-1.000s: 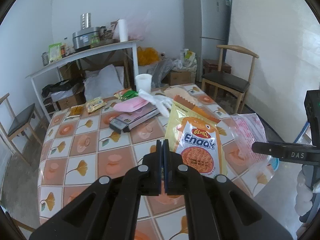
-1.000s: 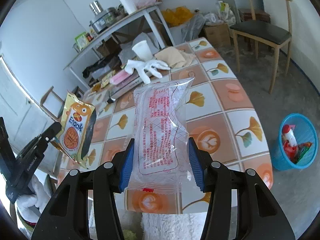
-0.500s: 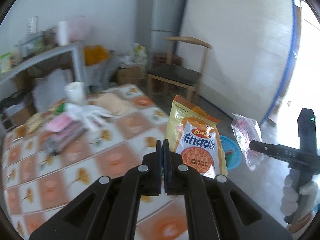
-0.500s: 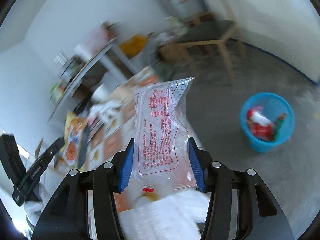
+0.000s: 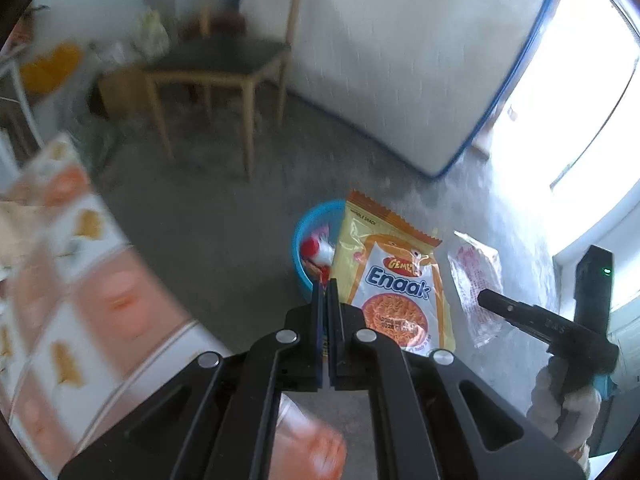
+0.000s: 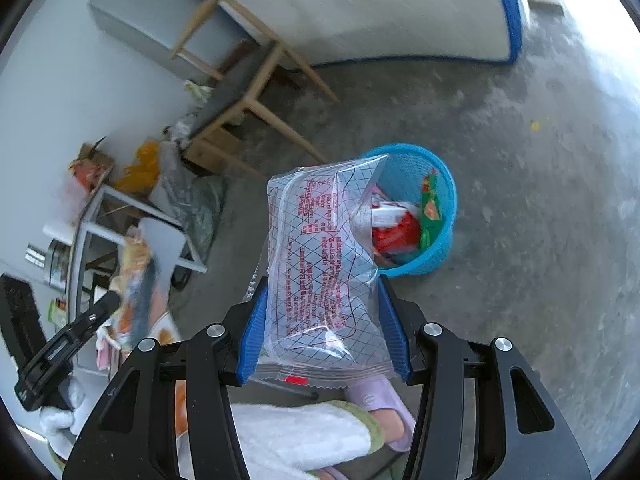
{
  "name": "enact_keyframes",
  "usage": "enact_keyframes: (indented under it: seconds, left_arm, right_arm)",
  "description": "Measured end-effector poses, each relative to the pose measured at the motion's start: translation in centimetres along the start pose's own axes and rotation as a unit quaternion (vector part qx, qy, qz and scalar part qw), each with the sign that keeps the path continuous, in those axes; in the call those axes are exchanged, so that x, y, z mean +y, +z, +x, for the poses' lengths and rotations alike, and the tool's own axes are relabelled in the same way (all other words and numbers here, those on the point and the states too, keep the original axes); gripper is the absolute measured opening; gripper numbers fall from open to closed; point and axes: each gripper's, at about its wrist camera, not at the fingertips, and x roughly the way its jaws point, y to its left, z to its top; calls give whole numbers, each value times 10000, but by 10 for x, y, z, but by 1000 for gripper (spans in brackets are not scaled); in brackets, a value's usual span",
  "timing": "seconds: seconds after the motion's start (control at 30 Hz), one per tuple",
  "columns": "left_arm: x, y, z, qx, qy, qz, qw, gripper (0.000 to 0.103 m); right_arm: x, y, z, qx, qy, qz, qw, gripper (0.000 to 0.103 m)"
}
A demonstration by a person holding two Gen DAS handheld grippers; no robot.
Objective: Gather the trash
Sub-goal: 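Open both tools over the wastebasket to drop the bag and pack, then swing both open tools back toward the table items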
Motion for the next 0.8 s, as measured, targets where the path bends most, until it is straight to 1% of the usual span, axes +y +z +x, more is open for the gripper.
enact_keyframes:
  seconds: [0.07, 0.1, 0.2, 0.27, 0.33, 0.37, 0.4, 0.43, 0.5, 0.53, 0.6, 0.67, 0.7, 0.8]
  left_arm:
    - [-5, 12, 37, 356, 8, 9, 9994, 1]
    - [-8, 20, 63, 585, 12, -6, 9983, 1]
    - [-13, 35, 110, 927, 107, 26, 9956, 1]
    - [-14, 43, 139, 1132, 110, -5, 9935, 2]
    - [-16, 51, 172, 1341, 114, 35, 9909, 2]
    - [-15, 55, 182, 1406, 99, 36, 9900, 2]
    - [-15, 57, 197, 1502, 65, -13, 9886, 5]
    - [-14, 58, 208, 1551, 66, -85, 9878, 11]
    - [-15, 59, 224, 1616, 85, -207, 9866, 34]
    - [-15, 59, 230, 1632, 89, -281, 9861, 36]
    - [-12, 56, 232, 1628, -6, -435, 9857, 37]
    - [-11, 55, 227, 1615, -73, -495, 9856, 38]
    - [-10, 55, 221, 1553, -112, -489, 9866, 39]
    - [-7, 56, 204, 1345, -97, -453, 9898, 39]
  right_arm:
    - [-9, 13, 19, 96, -33, 66, 9999, 49]
    - [-14, 20, 29, 166, -52, 89, 9998, 49]
    - [-21, 34, 49, 295, -86, 124, 9995, 49]
    - [-24, 48, 69, 402, -168, 109, 9990, 51]
    - [-28, 64, 92, 470, -163, 92, 9987, 53]
    - [-30, 70, 100, 476, -205, 106, 9986, 59]
    - [-33, 75, 109, 444, -283, 98, 9986, 64]
    - [-36, 80, 123, 406, -348, -31, 9986, 72]
    - [-41, 82, 140, 443, -521, -110, 9976, 74]
    - [-47, 81, 151, 547, -666, -90, 9962, 74]
    - [-59, 77, 160, 620, -752, 51, 9952, 74]
    - [-67, 71, 156, 589, -713, 157, 9956, 74]
    - [-69, 66, 151, 529, -642, 156, 9964, 74]
    - [-70, 66, 142, 430, -653, 158, 9968, 74]
